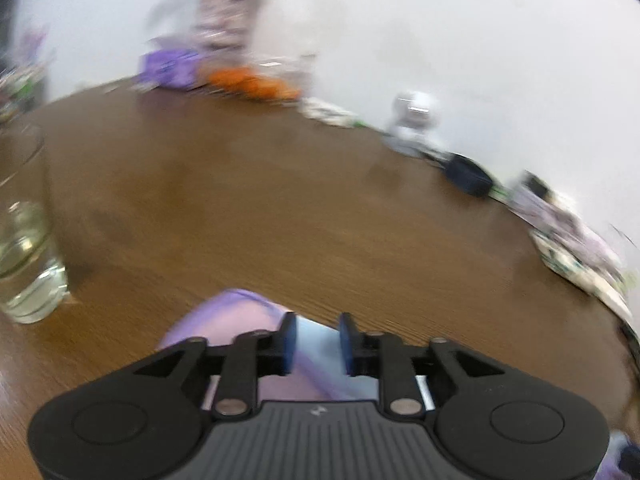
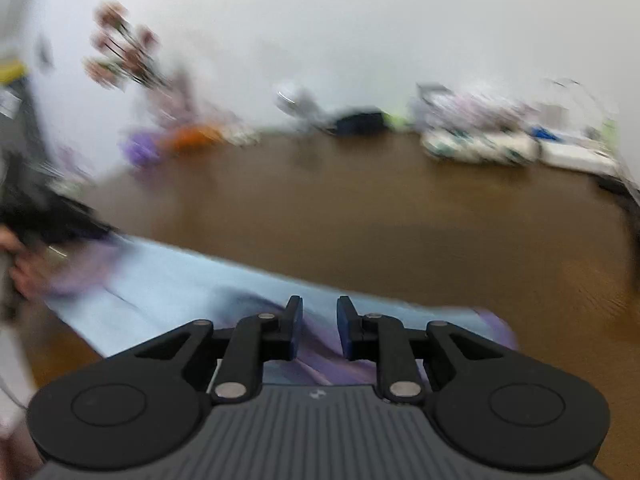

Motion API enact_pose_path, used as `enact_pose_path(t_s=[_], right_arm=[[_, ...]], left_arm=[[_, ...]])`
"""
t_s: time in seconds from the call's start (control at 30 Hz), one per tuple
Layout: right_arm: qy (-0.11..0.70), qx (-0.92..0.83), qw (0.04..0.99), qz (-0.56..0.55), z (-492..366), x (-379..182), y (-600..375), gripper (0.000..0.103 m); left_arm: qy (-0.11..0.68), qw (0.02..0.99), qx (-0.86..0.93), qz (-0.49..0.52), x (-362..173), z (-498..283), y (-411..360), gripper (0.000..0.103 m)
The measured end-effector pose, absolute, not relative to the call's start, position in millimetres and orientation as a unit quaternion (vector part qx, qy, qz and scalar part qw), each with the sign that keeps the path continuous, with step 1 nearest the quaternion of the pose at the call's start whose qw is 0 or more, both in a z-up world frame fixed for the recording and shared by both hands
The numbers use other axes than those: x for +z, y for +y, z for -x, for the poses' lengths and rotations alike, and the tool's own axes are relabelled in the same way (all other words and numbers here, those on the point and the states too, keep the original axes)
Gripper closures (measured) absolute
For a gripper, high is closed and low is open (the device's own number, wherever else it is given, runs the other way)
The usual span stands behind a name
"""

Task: Fold clothes

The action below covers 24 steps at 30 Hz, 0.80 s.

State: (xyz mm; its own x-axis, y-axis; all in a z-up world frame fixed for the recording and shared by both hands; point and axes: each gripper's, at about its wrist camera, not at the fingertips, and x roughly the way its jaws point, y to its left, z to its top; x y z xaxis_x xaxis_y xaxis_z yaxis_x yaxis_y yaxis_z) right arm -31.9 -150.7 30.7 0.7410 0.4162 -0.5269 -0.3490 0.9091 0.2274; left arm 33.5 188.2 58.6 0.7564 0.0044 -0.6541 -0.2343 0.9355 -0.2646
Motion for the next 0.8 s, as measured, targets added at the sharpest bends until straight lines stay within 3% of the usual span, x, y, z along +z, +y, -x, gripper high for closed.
enact_pose_path(t_s=[0.1,0.2,0.43,0.53,0.67,0.8], right_arm=[[0.305,0.253,0.916,-0.065,27,33,-132,0.083],[0.324,0.242,0.913,-0.046,29,22,-121,0.099],[0.33,0.229,0.914,-0.055,58,7,-131,0.097],[0.298,0.224,0.926,-0.057,69,19,-139,0.08],[0.264,0.21,0.939,-0.072,67,32,-151,0.089],[0.27,0.214,0.934,-0.099,40,27,-151,0.092]], left_arm=[[0.346,0.926,-0.004,0.148,67,-31,149,0.077],[0.364,0.92,-0.08,0.118,66,-35,100,0.074],[0.384,0.908,-0.166,0.009,35,-22,4,0.07],[0.375,0.913,-0.157,-0.02,28,-10,-5,0.069],[0.366,0.917,-0.16,-0.014,23,-3,0,0.067],[0.338,0.924,-0.17,-0.057,19,9,0,0.064]])
